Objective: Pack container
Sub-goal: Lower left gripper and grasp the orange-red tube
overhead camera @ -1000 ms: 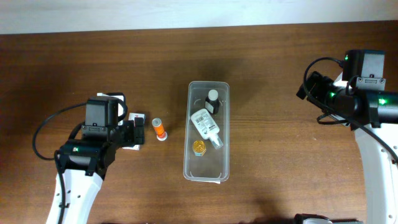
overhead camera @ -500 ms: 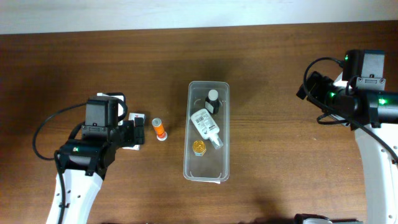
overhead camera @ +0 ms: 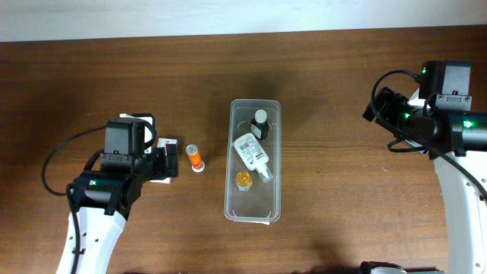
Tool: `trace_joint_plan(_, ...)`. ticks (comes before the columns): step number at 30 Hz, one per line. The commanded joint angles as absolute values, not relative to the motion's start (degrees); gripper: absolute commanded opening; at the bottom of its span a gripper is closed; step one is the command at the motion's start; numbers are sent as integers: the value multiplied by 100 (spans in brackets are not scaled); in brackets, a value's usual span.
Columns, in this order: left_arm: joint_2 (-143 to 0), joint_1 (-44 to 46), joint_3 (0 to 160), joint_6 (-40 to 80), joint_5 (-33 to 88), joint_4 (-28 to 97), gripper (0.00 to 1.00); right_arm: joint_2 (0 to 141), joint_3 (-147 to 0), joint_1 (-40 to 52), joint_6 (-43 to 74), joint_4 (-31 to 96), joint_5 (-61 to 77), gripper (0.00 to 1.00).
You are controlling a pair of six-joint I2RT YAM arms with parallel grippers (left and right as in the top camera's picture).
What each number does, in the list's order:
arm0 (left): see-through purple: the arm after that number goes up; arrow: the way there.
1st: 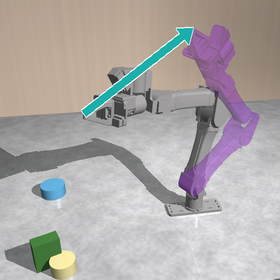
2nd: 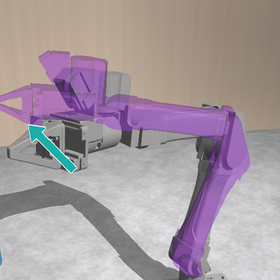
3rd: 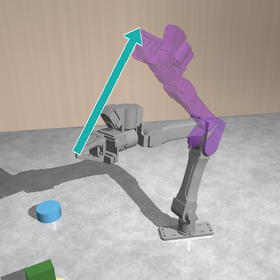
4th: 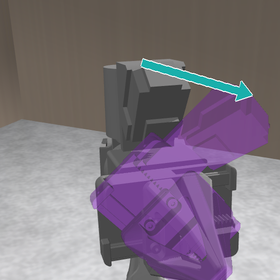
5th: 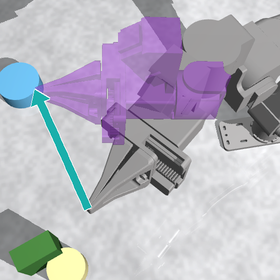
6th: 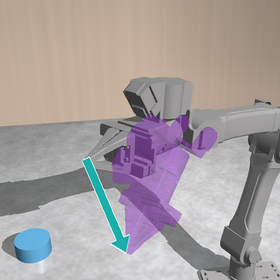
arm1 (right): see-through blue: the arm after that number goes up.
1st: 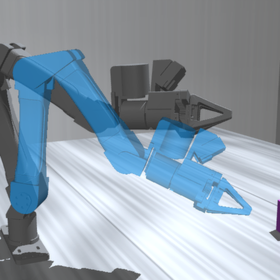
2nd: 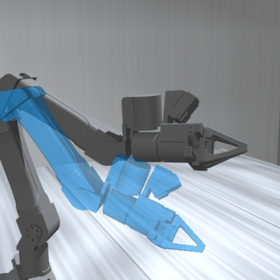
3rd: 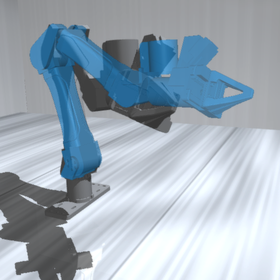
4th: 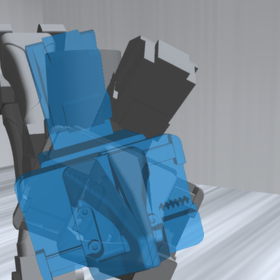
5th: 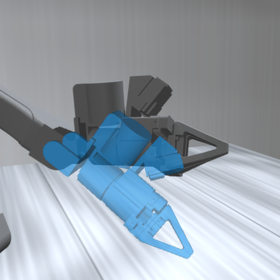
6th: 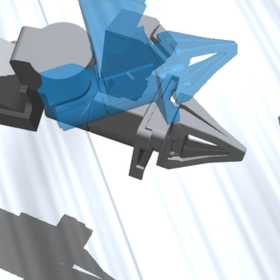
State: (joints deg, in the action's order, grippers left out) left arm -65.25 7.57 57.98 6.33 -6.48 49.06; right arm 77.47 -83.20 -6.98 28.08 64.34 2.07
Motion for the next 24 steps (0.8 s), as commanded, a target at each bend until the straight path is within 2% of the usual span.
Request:
trace_joint_plan(1,-6545,733,5968,685,-760,4910,99,7762,-8357,-716,2794,6431,239,98)
trace_joint_plan(8,-6547,733,6364,687,-696,4963,98,7762,-8357,-716,2794,6431,237,98)
trace_joint_plan(13,-6602,735,6499,685,137,4947,85,7762,-8357,-716,2794,6431,239,98)
trace_joint_plan(14,-6672,735,6499,685,187,4919,85,7762,-8357,-716,2794,6431,237,98)
trace_joint_plan(20,-7590,873,6510,410,884,4497,82,7762,-8357,-716,2794,6431,237,98)
trace_joint_plan(24,-8165,1048,6648,325,888,4427,81,7762,-8357,-716,2794,6431,237,98)
